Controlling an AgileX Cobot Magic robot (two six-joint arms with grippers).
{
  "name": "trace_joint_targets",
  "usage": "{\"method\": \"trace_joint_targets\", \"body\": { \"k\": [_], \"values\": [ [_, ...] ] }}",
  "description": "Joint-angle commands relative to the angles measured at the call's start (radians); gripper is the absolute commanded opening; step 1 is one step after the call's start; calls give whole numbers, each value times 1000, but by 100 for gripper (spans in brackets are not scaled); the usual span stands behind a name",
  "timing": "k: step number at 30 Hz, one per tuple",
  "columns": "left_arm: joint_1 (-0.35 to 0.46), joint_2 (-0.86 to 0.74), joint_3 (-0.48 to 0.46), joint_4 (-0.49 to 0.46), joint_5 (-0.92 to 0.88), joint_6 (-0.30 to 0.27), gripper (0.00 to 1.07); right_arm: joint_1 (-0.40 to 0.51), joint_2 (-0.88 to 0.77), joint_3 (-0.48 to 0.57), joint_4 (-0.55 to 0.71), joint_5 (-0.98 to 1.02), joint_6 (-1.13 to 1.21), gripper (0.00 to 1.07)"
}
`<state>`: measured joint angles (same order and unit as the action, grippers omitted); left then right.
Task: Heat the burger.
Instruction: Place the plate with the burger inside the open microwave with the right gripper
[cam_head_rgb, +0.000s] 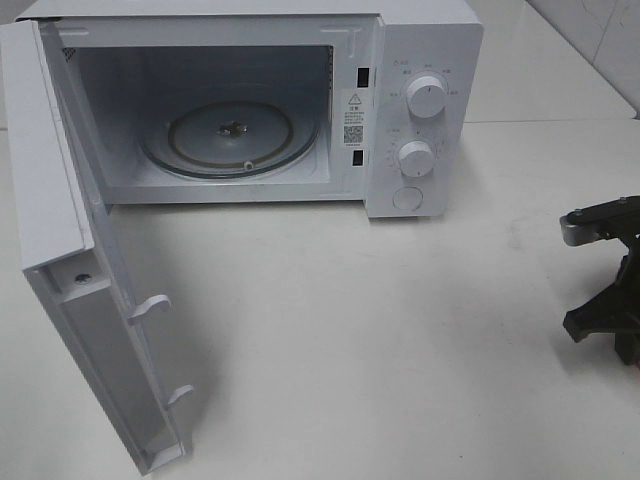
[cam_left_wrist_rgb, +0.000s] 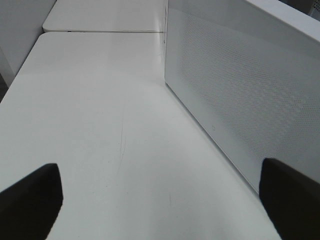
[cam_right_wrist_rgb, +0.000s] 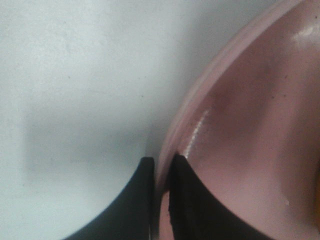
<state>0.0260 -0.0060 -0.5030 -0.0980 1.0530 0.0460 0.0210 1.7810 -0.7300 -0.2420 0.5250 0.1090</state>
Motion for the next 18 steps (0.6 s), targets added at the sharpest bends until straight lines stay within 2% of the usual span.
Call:
{"method": "trace_joint_targets", "body": {
  "k": [1,6,14,18],
  "values": [
    [3,-19,2,-4,-15,0,100,14,12,3,-10,19,28,0],
    [3,-19,2,-4,-15,0,100,57,12,4,-57,33,108,0],
    [3,-19,2,-4,-15,0,100,152,-36,4,-256,124,301,0],
    [3,-19,2,-4,-15,0,100,183,-46,4,-310,160,361,0]
  ]
}}
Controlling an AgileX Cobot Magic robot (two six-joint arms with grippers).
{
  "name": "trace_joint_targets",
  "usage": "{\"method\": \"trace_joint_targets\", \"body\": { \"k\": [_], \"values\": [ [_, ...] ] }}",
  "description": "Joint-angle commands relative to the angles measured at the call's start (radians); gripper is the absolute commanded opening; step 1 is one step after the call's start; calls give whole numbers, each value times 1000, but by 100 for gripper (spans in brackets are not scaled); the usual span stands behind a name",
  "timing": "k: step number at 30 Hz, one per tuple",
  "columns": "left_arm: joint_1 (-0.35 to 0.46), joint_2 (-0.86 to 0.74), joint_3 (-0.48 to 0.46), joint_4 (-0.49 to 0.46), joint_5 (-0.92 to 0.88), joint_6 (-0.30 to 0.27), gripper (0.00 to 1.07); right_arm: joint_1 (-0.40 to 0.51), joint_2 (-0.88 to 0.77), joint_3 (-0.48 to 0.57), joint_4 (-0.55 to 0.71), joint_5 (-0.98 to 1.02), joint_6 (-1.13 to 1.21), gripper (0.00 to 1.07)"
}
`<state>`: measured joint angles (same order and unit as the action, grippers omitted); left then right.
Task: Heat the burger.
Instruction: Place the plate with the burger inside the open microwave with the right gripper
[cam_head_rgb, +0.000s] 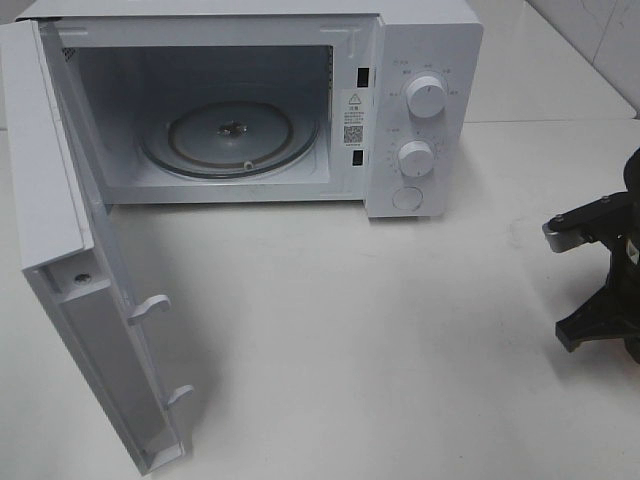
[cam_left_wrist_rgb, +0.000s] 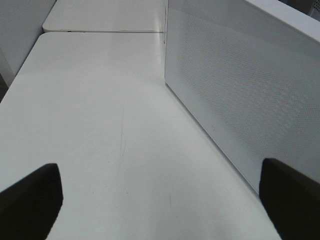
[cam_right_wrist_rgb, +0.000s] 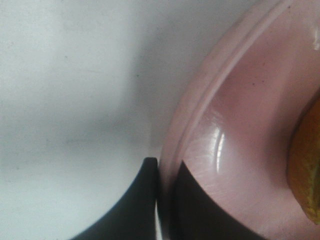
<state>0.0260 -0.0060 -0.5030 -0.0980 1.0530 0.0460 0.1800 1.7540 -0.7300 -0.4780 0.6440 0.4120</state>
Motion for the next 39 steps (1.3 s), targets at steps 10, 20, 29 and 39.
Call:
{"method": "trace_joint_targets", "body": {
  "k": [10,20,29,39],
  "values": [
    [3,-19,2,-3,-15,0,100,115,-79,23,-174,118,134,0],
    [3,-19,2,-3,-15,0,100,200,-154,90,-187,150,199,0],
    [3,-19,2,-3,-15,0,100,337,-231,135,-175,236,216,0],
    [3,-19,2,-3,-15,0,100,478,-252,144,-165,290,233,0]
  ]
}}
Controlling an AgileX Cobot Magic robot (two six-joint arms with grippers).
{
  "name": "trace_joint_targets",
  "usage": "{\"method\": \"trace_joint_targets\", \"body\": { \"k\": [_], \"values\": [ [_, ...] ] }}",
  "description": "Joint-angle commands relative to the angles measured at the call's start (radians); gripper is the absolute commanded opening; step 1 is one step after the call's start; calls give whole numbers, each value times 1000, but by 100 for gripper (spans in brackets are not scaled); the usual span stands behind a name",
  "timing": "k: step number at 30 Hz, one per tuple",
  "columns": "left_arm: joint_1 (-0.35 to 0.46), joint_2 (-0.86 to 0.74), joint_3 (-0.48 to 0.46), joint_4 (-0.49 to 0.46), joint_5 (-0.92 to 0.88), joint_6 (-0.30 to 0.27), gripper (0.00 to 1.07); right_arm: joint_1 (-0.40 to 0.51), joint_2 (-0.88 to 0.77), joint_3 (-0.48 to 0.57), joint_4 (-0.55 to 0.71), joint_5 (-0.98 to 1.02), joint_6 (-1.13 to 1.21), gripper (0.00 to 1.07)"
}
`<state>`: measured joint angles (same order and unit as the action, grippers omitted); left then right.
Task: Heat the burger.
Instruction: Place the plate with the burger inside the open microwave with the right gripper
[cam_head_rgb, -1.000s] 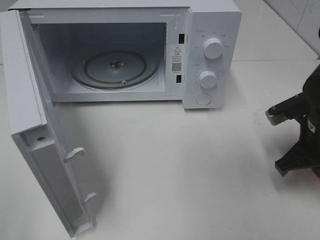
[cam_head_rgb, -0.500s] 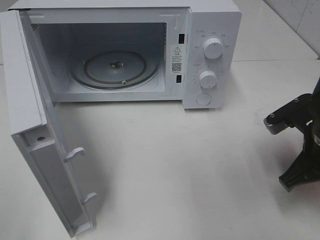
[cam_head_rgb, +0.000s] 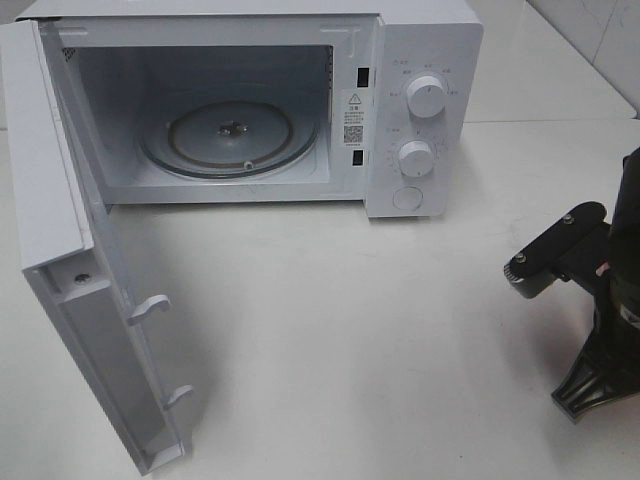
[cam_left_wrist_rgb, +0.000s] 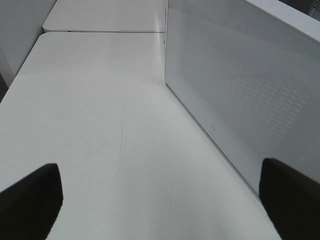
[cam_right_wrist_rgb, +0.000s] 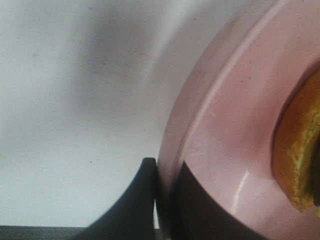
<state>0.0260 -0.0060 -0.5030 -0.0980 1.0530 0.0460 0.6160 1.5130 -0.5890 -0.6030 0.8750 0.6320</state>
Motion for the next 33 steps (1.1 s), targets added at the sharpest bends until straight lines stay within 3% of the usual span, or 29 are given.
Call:
{"method": "trace_joint_targets", "body": {
  "k": [1,13,16,21,24,27,33],
  "values": [
    [3,-19,2,-3,-15,0,100,80,-11,3,-33,62,16,0],
    [3,-19,2,-3,-15,0,100,295,-11,3,-31,112,61,0],
    [3,-19,2,-3,-15,0,100,309,-11,3,-31,113,61,0],
    [3,-19,2,-3,-15,0,100,431,-11,3,-32,131,59,0],
    [3,-19,2,-3,-15,0,100,454,-11,3,-32,132,56,0],
    [3,-19,2,-3,-15,0,100,571,-11,3,-41,132,48,0],
    [3,-19,2,-3,-15,0,100,655,-11,3,-41,132,16,0]
  ]
}}
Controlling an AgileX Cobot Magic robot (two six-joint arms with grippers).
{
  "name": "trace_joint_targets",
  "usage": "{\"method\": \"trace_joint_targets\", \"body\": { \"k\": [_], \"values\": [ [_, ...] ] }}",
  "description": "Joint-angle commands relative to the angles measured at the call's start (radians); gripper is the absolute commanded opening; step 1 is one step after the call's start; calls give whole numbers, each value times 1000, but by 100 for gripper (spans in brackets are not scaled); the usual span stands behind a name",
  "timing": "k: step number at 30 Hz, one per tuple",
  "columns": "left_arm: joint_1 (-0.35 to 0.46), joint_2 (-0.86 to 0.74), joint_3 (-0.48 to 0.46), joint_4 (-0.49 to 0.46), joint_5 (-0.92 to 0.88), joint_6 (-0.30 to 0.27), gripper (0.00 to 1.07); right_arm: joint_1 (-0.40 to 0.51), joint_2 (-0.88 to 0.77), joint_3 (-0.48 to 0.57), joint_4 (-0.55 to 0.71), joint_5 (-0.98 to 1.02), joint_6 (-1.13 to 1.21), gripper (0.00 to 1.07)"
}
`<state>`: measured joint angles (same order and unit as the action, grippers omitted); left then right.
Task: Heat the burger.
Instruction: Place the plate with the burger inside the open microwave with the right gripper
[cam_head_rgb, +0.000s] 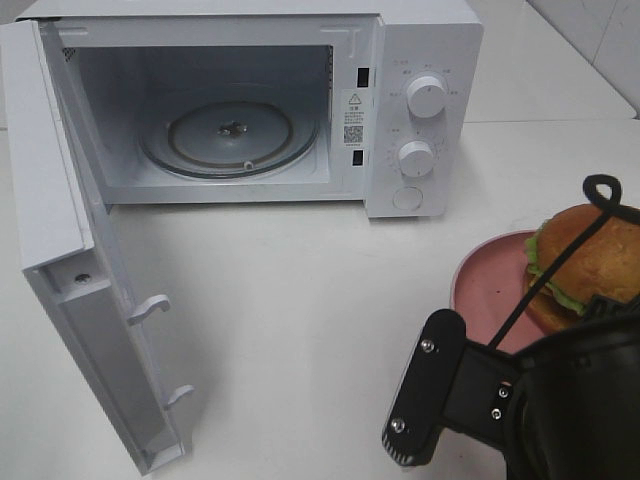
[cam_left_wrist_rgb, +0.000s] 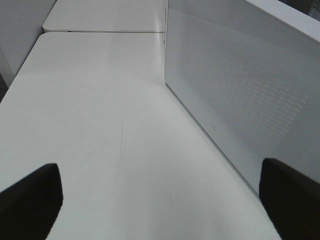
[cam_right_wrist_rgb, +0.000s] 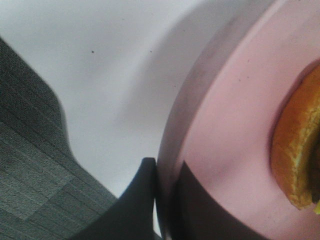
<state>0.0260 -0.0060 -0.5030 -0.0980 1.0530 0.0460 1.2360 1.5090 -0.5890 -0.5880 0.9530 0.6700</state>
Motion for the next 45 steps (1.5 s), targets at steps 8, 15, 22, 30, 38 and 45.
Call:
{"method": "trace_joint_targets", "body": {
  "k": [8,15,22,30,38,45],
  "values": [
    [3,-19,2,-3,-15,0,100,83,-7,3,-124,28,-62,0],
    [3,-19,2,-3,-15,0,100,83,-7,3,-191,-26,-137,0],
    [3,-19,2,-3,-15,0,100,83,-7,1,-287,-93,-236,0],
    [3,-19,2,-3,-15,0,100,83,-7,1,-344,-139,-275,0],
    [3,-19,2,-3,-15,0,100,80,-7,1,-395,-163,-351,0],
    [3,-19,2,-3,-15,0,100,74,-7,1,-447,-268,-401,0]
  ]
}}
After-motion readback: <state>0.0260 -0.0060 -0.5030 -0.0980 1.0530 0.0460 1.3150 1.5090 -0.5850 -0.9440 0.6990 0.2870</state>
